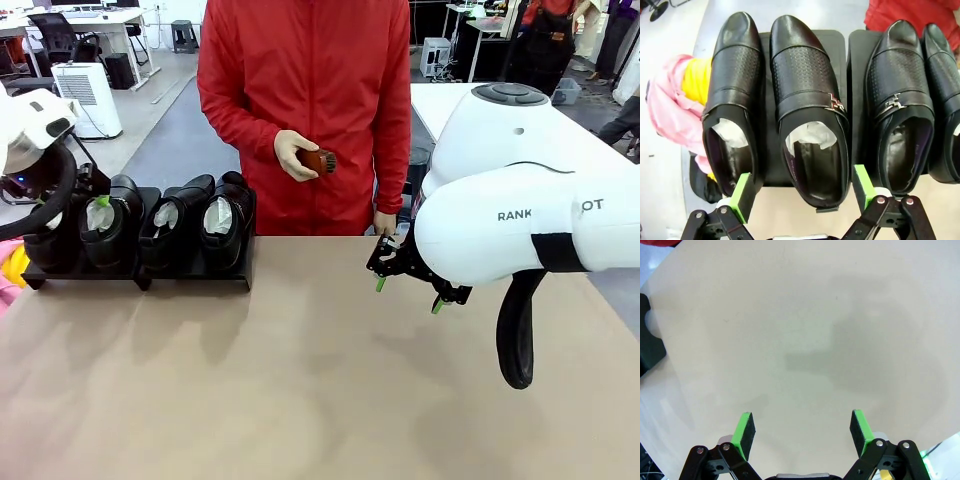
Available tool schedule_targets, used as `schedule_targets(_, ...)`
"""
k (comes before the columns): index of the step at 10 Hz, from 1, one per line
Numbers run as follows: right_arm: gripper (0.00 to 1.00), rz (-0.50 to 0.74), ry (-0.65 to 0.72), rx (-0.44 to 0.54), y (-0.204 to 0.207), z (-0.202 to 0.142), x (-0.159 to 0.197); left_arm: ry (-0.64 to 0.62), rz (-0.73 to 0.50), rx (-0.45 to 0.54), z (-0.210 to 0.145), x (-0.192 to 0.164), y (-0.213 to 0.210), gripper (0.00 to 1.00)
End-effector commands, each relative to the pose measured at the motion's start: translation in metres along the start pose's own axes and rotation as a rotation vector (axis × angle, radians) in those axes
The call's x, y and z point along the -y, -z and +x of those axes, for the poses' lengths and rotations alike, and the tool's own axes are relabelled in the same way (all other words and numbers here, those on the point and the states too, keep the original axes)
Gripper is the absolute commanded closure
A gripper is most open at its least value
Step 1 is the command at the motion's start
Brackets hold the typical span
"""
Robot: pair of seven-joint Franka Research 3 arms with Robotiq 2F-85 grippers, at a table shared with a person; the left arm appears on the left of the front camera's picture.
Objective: Organize the shoes by placing them on the stand.
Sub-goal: Place the Shoe from the middle of the table onto the Shoes Stand.
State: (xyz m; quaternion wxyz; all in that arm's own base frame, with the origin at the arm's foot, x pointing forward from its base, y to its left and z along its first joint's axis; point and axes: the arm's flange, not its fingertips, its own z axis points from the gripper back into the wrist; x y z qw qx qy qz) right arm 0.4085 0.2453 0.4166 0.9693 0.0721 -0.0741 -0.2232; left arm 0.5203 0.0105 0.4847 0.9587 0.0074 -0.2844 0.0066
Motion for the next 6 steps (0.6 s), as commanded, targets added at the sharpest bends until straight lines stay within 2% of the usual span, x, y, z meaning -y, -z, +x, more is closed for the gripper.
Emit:
schedule_targets(1, 0.00, 0.001, -0.014, 0.003, -0.0019, -0.0002, 0.0004, -0.010, -0.010, 0.009, 0.0008, -0.0012, -0.0026, 0.00)
schedule_targets(6, 0.00, 0.001, -0.014, 0.003, -0.0019, -0.0002, 0.0004, -0.010, -0.010, 0.009, 0.0008, -0.0012, -0.0026, 0.00)
